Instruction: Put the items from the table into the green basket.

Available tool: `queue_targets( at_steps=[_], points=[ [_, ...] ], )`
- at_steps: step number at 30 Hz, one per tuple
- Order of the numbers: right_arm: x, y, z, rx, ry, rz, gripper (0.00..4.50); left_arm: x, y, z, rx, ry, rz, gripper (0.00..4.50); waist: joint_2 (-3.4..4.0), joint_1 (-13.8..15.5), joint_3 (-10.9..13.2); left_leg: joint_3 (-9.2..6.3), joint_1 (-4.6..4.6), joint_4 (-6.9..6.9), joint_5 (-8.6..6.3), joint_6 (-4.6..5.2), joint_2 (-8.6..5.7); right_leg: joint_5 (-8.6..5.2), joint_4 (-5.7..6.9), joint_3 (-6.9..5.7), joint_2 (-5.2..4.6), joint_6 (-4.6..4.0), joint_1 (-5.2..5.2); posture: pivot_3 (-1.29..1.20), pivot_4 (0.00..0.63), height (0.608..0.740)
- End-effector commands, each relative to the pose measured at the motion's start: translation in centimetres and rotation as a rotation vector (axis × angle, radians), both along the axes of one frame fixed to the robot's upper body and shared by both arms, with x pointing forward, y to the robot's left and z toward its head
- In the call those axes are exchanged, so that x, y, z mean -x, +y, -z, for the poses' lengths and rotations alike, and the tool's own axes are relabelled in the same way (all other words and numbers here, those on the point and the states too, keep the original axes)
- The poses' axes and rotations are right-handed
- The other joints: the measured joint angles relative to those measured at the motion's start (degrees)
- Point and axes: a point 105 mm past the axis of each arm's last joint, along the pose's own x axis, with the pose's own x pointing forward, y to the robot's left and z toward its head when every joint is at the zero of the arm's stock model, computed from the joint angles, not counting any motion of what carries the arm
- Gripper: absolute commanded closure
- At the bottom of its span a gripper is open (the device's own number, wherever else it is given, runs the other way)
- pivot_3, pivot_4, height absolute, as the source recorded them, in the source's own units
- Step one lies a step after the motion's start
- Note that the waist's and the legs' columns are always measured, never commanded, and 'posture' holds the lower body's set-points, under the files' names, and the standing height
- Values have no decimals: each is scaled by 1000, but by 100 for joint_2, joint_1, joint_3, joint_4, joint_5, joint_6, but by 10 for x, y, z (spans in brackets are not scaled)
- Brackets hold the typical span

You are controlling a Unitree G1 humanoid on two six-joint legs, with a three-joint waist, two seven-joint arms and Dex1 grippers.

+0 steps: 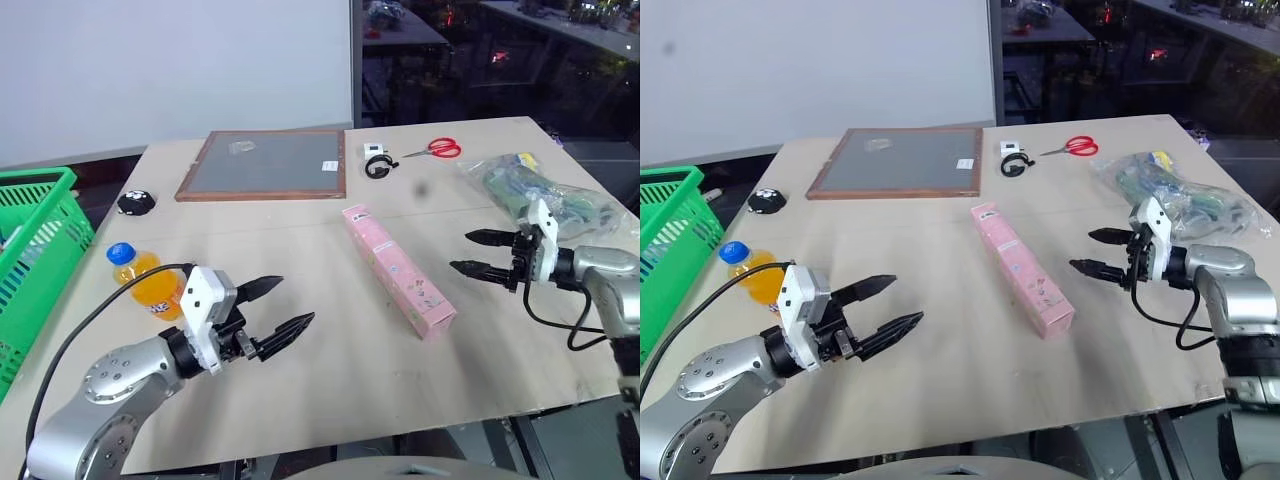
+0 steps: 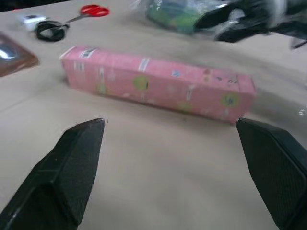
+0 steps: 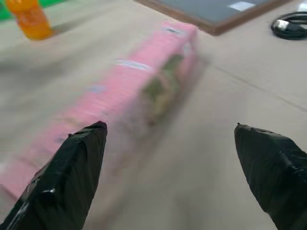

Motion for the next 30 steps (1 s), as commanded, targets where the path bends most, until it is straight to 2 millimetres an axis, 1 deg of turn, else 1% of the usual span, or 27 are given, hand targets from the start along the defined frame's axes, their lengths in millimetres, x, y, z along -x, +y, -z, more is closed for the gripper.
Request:
queue_targets(
  at_steps=[1,4,7,11,13,14,15,17,19,21,23,25,27,29,30],
  points=[
    [20,16,-24,-88,-27,-26,21,-5,10,14,0,14,-76,0,-12,18,-9,0,1,2,0,0,0,0,-1,1,1,0,1,64,15,740],
    [23,16,-28,-115,-39,3,21,-6,-4,14,69,18,-63,0,-24,24,-4,2,0,6,0,0,1,-1,-4,1,1,0,5,29,11,740],
    [28,14,-28,-106,-49,11,21,-9,-8,22,51,23,-57,0,-31,31,-9,7,-3,11,0,-1,-3,0,-8,4,-3,1,5,17,10,740],
    [35,15,-30,-113,-51,-4,21,-17,2,15,50,-16,-101,0,-31,10,-9,5,-5,8,0,0,2,0,-12,3,3,1,4,12,11,740],
    [39,17,-33,-120,-56,-33,21,-24,14,11,50,-46,-176,0,-30,-13,-9,7,-5,3,-1,0,5,0,-12,4,6,1,0,11,11,740],
    [40,21,-36,-126,-71,-49,21,-28,26,7,51,-85,-272,0,-30,-24,-9,7,-5,3,-1,0,8,0,-12,4,8,1,0,16,9,740],
    [40,24,-38,-134,-84,-57,21,-27,33,5,67,-111,-342,0,-29,-44,-9,7,-5,2,-1,0,10,0,-12,4,9,1,0,21,9,740],
    [39,30,-41,-151,-100,-73,21,-21,38,8,96,-125,-416,0,-36,-79,-13,8,-4,1,-1,0,11,0,-13,6,9,1,1,42,12,740],
    [39,37,-41,-161,-106,-102,21,-11,35,16,66,-133,-459,0,-41,-89,-11,9,-4,0,-1,-1,11,0,-15,7,9,1,1,54,14,740],
    [37,46,-43,-175,-113,-141,21,2,37,25,45,-146,-573,0,-46,-85,-8,10,-5,0,-1,-1,10,0,-17,10,8,1,2,93,14,740],
    [36,53,-46,-185,-118,-183,21,18,45,31,0,-160,-701,0,-61,-53,-4,13,-3,0,-1,-1,8,0,-20,14,7,1,5,124,18,740],
    [33,58,-50,-190,-128,-213,21,28,59,33,-38,-182,-814,0,-71,-9,3,13,-2,1,-1,-1,8,0,-20,14,7,0,5,164,21,740],
    [31,63,-52,-190,-127,-253,21,34,86,33,-97,-216,-962,0,-80,76,8,11,0,1,-1,0,8,0,-20,13,7,0,6,196,20,740],
    [30,68,-54,-186,-133,-290,21,37,103,32,-127,-234,-1037,0,-79,212,7,-1,-2,1,-1,0,10,0,-20,3,12,-1,3,215,18,740],
    [28,71,-55,-184,-141,-308,21,37,108,31,-143,-244,-1042,0,-79,265,7,-6,-2,1,-1,0,12,0,-20,0,15,-2,3,232,16,740]
  ],
)
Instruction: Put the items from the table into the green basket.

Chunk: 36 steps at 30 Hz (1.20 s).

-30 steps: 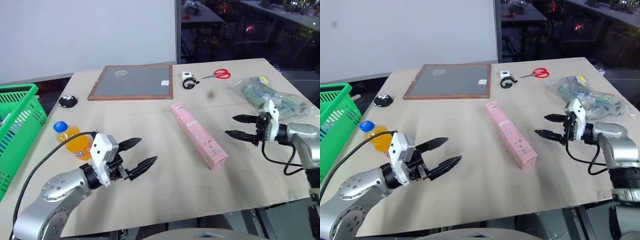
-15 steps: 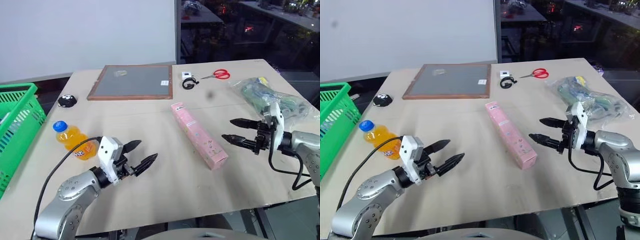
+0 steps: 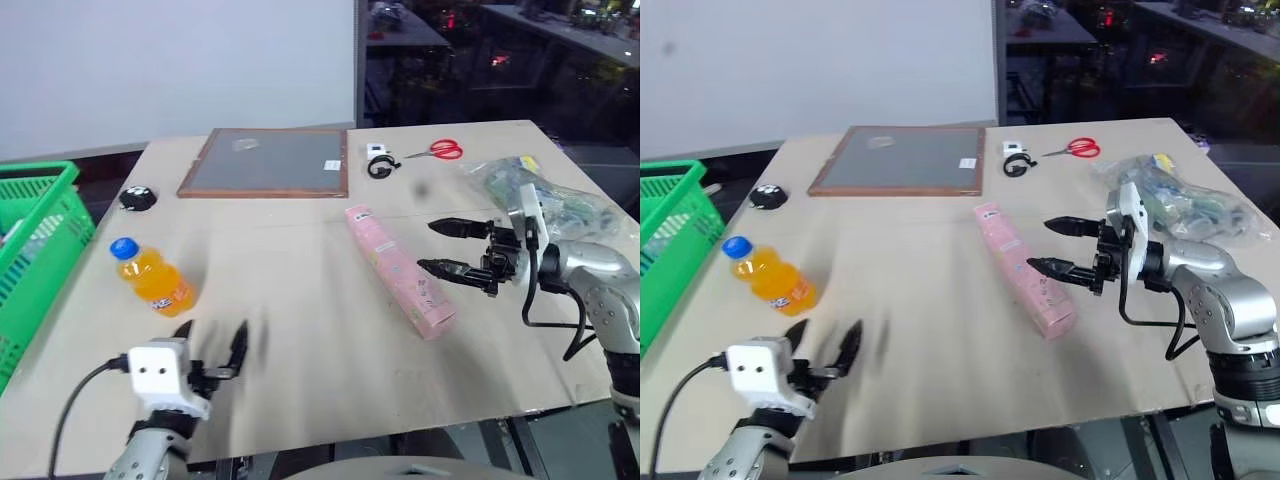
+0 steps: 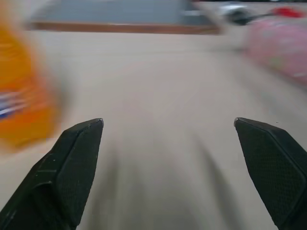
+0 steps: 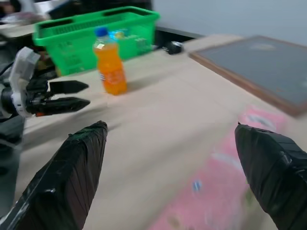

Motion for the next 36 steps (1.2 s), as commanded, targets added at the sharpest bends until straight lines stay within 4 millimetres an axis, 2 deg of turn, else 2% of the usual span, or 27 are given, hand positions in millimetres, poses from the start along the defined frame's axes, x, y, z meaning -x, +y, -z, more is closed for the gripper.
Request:
queue_targets(
  at_steps=[1,7,15,20,24,31,36],
  points=[
    [-3,10,-11,-9,-66,-76,21,0,24,-15,-90,-55,-77,0,1,101,-1,-5,-1,0,0,0,1,0,0,-4,2,0,0,232,16,740],
    [-13,17,-15,-13,-97,-110,21,-14,27,-17,-83,-64,-38,0,-5,293,-4,2,-16,0,-1,0,-3,0,-14,-3,-5,0,-3,266,10,740],
    [-13,18,-22,-15,-143,-110,21,-31,27,-10,-87,-63,-53,0,-5,425,-15,-2,-15,-6,-1,0,-1,1,-12,-7,-4,-1,-5,237,0,740],
    [-10,19,-23,-20,-149,-116,21,-43,36,-4,-93,-64,-86,0,-5,452,-20,-1,-14,-4,-1,-1,-1,1,-11,-7,-4,-1,-5,222,0,740],
    [-8,20,-24,-23,-154,-117,21,-58,38,6,-50,-61,-87,0,-7,452,-23,-3,-15,-4,-1,-1,-1,2,-10,-8,-3,-1,-5,200,0,740],
    [-11,18,-21,-26,-149,-101,21,-91,25,14,-8,-83,-38,0,-17,448,-35,-4,-15,-4,-1,-1,-1,20,-9,-9,-2,-20,-5,181,0,740],
    [-12,19,-16,-26,-142,-101,21,-114,37,15,-14,-91,-52,0,-15,448,-40,-11,-14,-4,0,-1,2,31,-6,-14,4,-5,-4,181,0,740]
  ],
)
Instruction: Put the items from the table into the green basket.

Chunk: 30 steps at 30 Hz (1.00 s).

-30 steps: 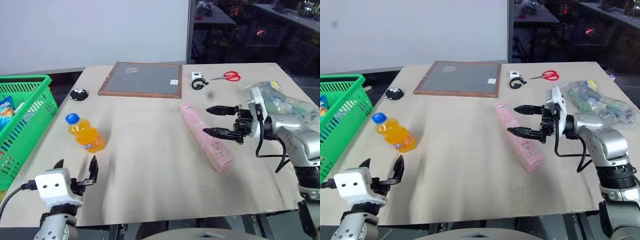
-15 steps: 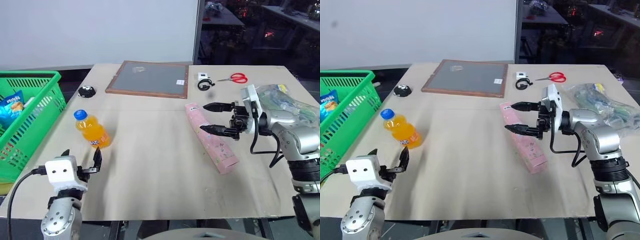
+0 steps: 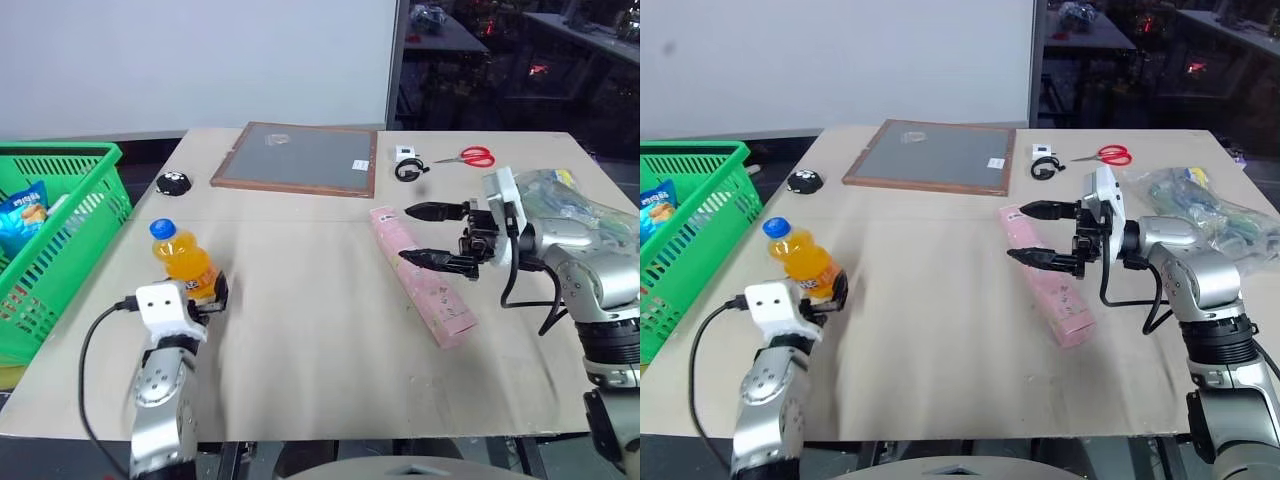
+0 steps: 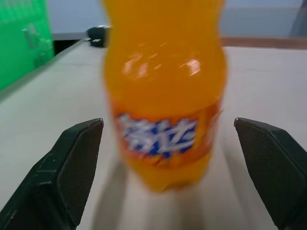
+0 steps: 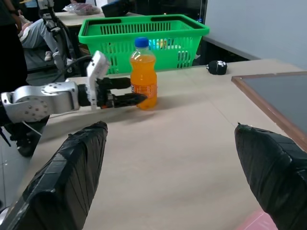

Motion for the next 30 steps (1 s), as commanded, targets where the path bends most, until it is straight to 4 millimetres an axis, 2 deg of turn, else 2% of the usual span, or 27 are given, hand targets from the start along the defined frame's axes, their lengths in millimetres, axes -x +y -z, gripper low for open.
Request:
queue_targets(
  at_steps=[1,5,9,10,11,12,13,14,17,19,22,24,25,27,28,30],
  points=[
    [-1,-2,-6,-9,-44,5,21,-10,7,-10,-35,-44,-4,0,1,-5,0,0,0,0,0,0,0,1,0,0,0,0,0,181,0,740],
    [-5,-3,-4,-8,-47,17,21,-27,20,-21,-44,-78,-49,0,-2,-1,-2,1,-2,0,0,0,-1,3,-1,0,-2,0,0,178,0,740],
    [-6,-2,-4,-12,-49,20,21,-34,27,-25,-46,-98,-68,0,1,-9,-3,-2,-1,-1,0,0,-1,4,0,-2,-2,-1,0,176,0,740],
    [-5,-1,-3,-12,-50,20,0,-36,27,-27,-42,-110,-62,615,0,-8,-3,-2,-1,-2,0,0,-1,4,0,-2,-2,-1,0,176,0,740],
    [-5,-1,-3,-13,-51,18,0,-38,26,-30,-42,-121,-50,815,1,-7,-4,-3,-1,-2,0,0,-1,4,0,-3,-2,-2,0,176,0,740],
    [-5,-1,-3,-14,-53,17,0,-39,24,-34,-45,-129,-40,1215,0,-7,-3,-3,-1,-2,0,0,-1,5,0,-3,-2,-2,0,176,0,740],
    [-5,0,-4,-15,-55,16,0,-40,22,-37,-50,-135,-33,1443,0,-5,-3,-3,-2,-2,0,0,-1,5,0,-3,-2,-2,0,171,0,740],
    [-5,0,-4,-17,-56,15,0,-41,22,-40,-54,-138,-29,1459,0,-6,-3,-3,-2,-1,0,0,-1,5,0,-4,-2,-3,0,171,0,740],
    [-5,2,-7,-21,-57,15,0,-44,24,-69,-83,-156,-21,1459,-3,-11,-1,-4,-3,-1,0,0,-1,5,0,-4,-2,-3,0,168,0,740],
    [-4,4,-10,-26,-62,7,0,-44,37,-99,-131,-182,-65,1459,-11,-14,1,-8,-5,-1,0,0,1,5,0,-7,0,-2,-1,176,0,740],
    [-3,9,-14,-33,-78,-13,0,-35,79,-155,-204,-248,-233,1459,-29,-18,3,-30,-13,-1,0,-1,4,5,4,-26,5,-3,-6,184,0,740],
    [-3,12,-18,-44,-87,-23,0,-20,107,-189,-213,-307,-318,1459,-38,-70,-3,-45,-36,0,1,-2,10,10,8,-44,10,-10,-31,180,0,740],
    [-3,13,-21,-60,-89,-26,0,-8,126,-200,-246,-303,-376,1459,-36,-110,-4,-49,-48,0,2,-3,11,12,11,-48,10,-11,-47,180,0,740],
    [-2,16,-27,-91,-97,-40,0,28,183,-215,-238,-281,-565,1459,-16,-173,-13,-60,-65,-7,3,-8,4,13,13,-63,-5,-15,-63,186,0,740],
    [-2,17,-30,-102,-100,-48,0,41,202,-215,-219,-267,-628,1459,-16,-188,-13,-59,-69,-15,3,-9,2,13,17,-66,-9,-15,-76,186,0,740],
    [0,19,-34,-122,-103,-65,0,56,224,-212,-222,-231,-689,1459,-14,-188,-12,-64,-83,-28,6,-14,4,12,22,-72,-5,-17,-97,188,0,740]
  ],
)
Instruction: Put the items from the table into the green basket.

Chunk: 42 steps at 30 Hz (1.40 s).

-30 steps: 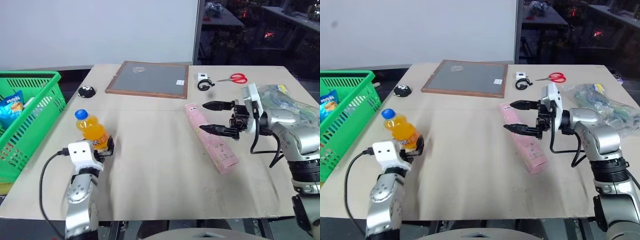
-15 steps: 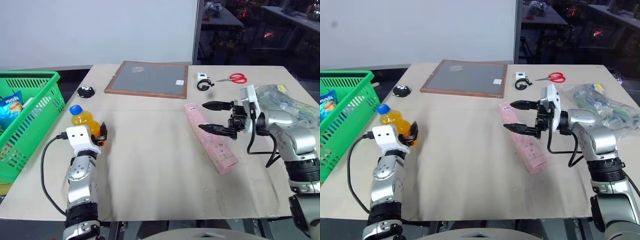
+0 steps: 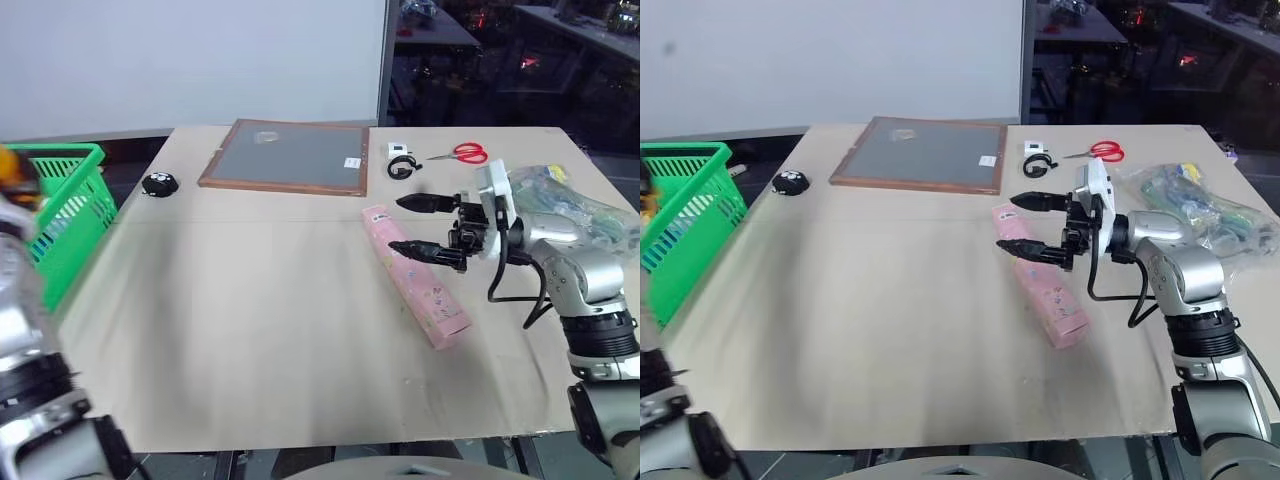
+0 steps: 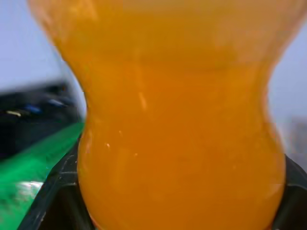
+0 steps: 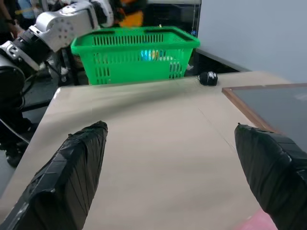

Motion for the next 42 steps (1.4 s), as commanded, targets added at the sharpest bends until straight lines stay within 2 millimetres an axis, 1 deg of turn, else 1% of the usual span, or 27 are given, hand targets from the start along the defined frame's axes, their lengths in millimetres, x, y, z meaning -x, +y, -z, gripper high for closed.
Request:
queue_targets(
  at_steps=[1,3,5,7,9,10,11,12,13,18,19,21,23,24,26,27,28,29,30,31,32,34,35,38,40,42],
  points=[
    [8,4,-24,-56,-64,-49,0,33,38,-2,19,-5,-126,1459,0,15,0,-5,-2,-2,0,0,0,-1,-1,-10,-2,-1,0,188,0,740],
    [11,7,-29,-73,-74,-74,0,48,59,9,69,21,-185,1459,-3,55,-1,-7,-5,-3,0,-1,0,-1,-2,-21,-7,-1,0,189,0,740],
    [13,10,-32,-86,-81,-86,0,57,72,16,100,28,-219,1459,-16,75,-8,-26,-15,-1,6,-10,-8,-1,-2,-44,-17,-1,3,193,0,740],
    [13,13,-36,-98,-89,-90,0,61,81,19,114,32,-232,1459,-32,77,-17,-37,-14,0,12,-21,-13,-1,-1,-54,-22,-1,7,194,0,740],
    [11,15,-40,-113,-98,-80,0,62,86,25,140,47,-229,1459,-70,78,-38,-52,-12,0,19,-33,-13,-2,-1,-68,-21,-1,9,195,0,740],
    [10,15,-41,-118,-100,-76,0,61,87,27,150,44,-225,959,-75,78,-41,-55,-6,5,22,-39,-13,-2,-5,-73,-23,-1,20,195,0,740],
    [9,16,-41,-119,-102,-73,0,59,87,28,148,56,-212,449,-84,76,-46,-55,-6,5,24,-41,-13,-2,-7,-73,-23,-1,22,195,0,740],
    [9,16,-41,-117,-104,-69,0,57,87,30,152,69,-195,143,-90,69,-51,-54,-4,7,28,-48,-16,-1,-9,-73,-26,-1,25,195,0,740],
    [9,15,-41,-116,-105,-67,0,55,86,31,154,76,-185,57,-91,65,-51,-54,-3,7,31,-52,-16,2,-9,-73,-27,-5,26,195,0,740],
    [9,15,-38,-107,-103,-53,0,42,80,33,131,110,-122,57,-66,67,-47,-55,9,6,35,-57,-17,2,8,-76,-29,-6,36,195,0,740],
    [9,14,-38,-106,-103,-49,0,39,78,31,116,114,-107,57,-67,63,-48,-56,9,5,36,-57,-17,2,13,-76,-28,-7,34,195,0,740],
    [7,11,-38,-104,-102,-31,0,24,66,22,65,105,-32,57,-70,57,-49,-56,5,5,36,-58,-14,2,31,-76,-25,-7,20,175,0,740],
    [3,4,-37,-95,-104,0,0,-5,37,13,-9,107,137,57,-69,70,-49,-56,4,6,36,-59,-16,1,43,-76,-26,-8,16,175,0,740],
    [1,1,-36,-86,-104,16,0,-17,22,11,-29,109,217,57,-69,99,-49,-57,3,6,38,-60,-16,2,46,-76,-27,-8,15,175,0,740],
    [-3,-11,-30,-57,-101,67,0,-42,-19,16,-34,120,406,57,-70,125,-50,-58,2,11,40,-64,-20,1,57,-76,-30,-10,15,155,0,740],
    [-6,-19,-26,-44,-89,95,0,-55,-46,22,-3,125,517,57,-73,142,-52,-57,1,16,40,-65,-21,1,58,-76,-33,-10,17,155,0,740],
    [-7,-27,-21,-28,-76,120,0,-65,-73,30,78,108,628,57,-74,155,-58,-57,1,21,40,-65,-24,2,59,-76,-37,-10,18,155,0,740],
    [-8,-34,-16,-9,-70,141,0,-73,-100,38,155,104,722,57,-80,155,-62,-54,1,24,40,-64,-29,2,56,-73,-46,-9,22,139,0,740],
    [-9,-39,-12,11,-67,162,0,-80,-128,47,195,140,802,57,-87,141,-66,-50,2,29,40,-63,-34,2,58,-72,-53,-8,23,139,0,740],
    [-10,-48,-6,38,-61,193,0,-89,-171,65,247,203,915,57,-86,113,-65,-46,1,31,40,-62,-35,2,59,-67,-54,-7,23,121,0,740],
    [-10,-55,-1,58,-58,217,0,-91,-212,79,269,264,1022,57,-79,103,-65,-45,0,33,41,-61,-35,3,58,-63,-52,-7,22,111,0,740],
    [-9,-64,4,78,-52,255,0,-89,-266,96,320,330,1152,57,-76,47,-63,-46,0,34,40,-60,-40,2,63,-60,-56,-6,23,92,0,740],
    [-8,-70,7,86,-50,278,0,-88,-288,107,353,364,1197,57,-75,21,-64,-46,0,34,41,-60,-39,3,63,-58,-53,-6,22,87,0,740],
    [-3,-83,15,113,-41,329,0,-87,-332,130,431,439,1250,57,-71,-169,-63,-47,4,32,40,-59,-29,3,65,-55,-40,-7,21,44,0,740],
    [3,-92,20,136,-32,366,0,-86,-356,142,465,487,1271,57,-45,-267,-75,-49,7,30,40,-59,-21,3,68,-51,-28,-8,20,20,0,740],
    [9,-99,23,141,-20,398,0,-89,-366,149,487,522,1257,57,-35,-320,-77,-49,7,30,40,-59,-23,2,69,-49,-27,-8,20,-7,0,740]
  ],
)
